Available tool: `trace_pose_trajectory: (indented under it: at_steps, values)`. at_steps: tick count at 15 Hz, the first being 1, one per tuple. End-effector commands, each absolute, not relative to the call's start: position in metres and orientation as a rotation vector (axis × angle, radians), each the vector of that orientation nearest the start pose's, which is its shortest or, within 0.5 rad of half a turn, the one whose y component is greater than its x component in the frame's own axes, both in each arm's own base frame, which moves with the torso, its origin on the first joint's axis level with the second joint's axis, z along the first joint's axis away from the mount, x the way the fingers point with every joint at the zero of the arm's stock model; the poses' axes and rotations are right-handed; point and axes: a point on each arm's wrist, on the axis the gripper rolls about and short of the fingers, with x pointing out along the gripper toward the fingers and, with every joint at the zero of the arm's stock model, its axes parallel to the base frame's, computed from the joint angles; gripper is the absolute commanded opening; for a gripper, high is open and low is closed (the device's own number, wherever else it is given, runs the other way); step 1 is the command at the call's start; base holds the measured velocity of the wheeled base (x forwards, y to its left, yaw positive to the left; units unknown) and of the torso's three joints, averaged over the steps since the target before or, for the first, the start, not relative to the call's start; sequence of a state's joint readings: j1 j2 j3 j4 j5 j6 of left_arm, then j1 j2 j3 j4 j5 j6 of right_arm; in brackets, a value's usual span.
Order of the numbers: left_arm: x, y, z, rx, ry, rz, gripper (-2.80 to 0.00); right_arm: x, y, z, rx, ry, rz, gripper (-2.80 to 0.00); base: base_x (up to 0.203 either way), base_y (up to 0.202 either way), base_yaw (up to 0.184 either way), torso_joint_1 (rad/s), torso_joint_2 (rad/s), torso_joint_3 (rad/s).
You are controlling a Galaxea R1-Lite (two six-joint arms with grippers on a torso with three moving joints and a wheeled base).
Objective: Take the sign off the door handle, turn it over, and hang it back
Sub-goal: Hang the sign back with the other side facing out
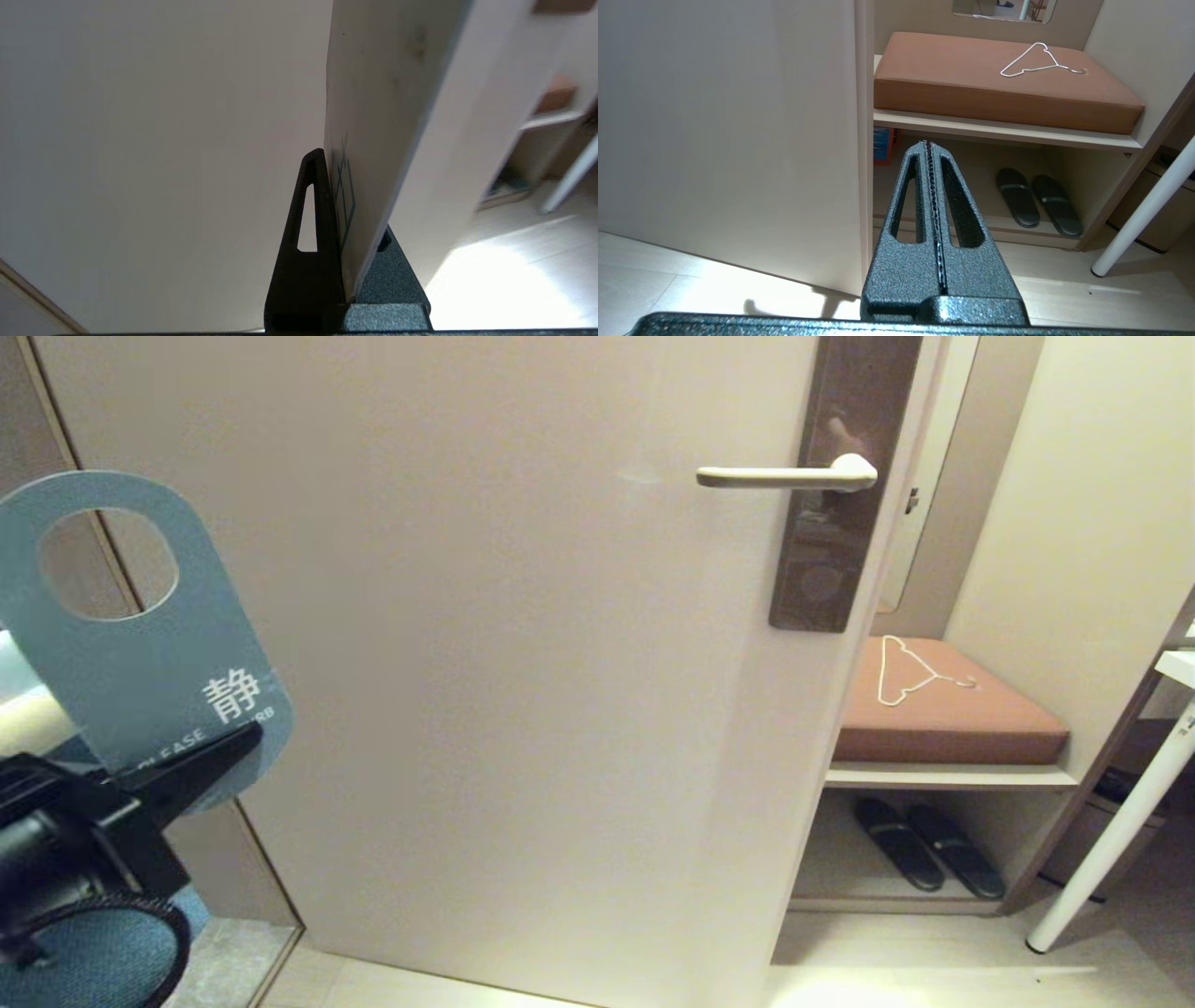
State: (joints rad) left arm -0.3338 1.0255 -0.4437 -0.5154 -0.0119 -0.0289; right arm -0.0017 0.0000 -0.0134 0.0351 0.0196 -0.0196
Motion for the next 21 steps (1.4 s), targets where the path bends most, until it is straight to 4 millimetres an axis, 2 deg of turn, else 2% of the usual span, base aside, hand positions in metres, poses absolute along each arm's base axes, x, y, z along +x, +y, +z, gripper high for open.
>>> trace_pose_trajectory:
  at_steps: [1, 5, 8, 12, 21]
  values:
    - [0.158, -0.055, 0.209, 0.029, 0.145, -0.345, -2.8, -0.024, 0.0, 0.076, -0.02, 0.021, 0.019, -2.8, 0.0, 0.0, 0.0, 0.0, 0.0, 0.0]
    - [0.197, -0.069, 0.22, 0.074, 0.135, -0.349, -2.8, -0.024, 0.0, 0.076, -0.02, 0.021, 0.019, -2.8, 0.0, 0.0, 0.0, 0.0, 0.0, 0.0]
    - [0.217, -0.075, 0.228, 0.071, 0.117, -0.349, -2.8, -0.024, 0.0, 0.076, -0.02, 0.021, 0.018, -2.8, 0.0, 0.0, 0.0, 0.0, 0.0, 0.0]
    - [0.224, -0.073, 0.227, 0.069, 0.124, -0.328, -2.8, -0.024, 0.0, 0.076, -0.02, 0.021, 0.019, -2.8, 0.0, 0.0, 0.0, 0.0, 0.0, 0.0]
    - [0.235, -0.053, 0.223, 0.062, 0.146, -0.255, -2.8, -0.024, 0.0, 0.076, -0.02, 0.021, 0.019, -2.8, 0.0, 0.0, 0.0, 0.0, 0.0, 0.0]
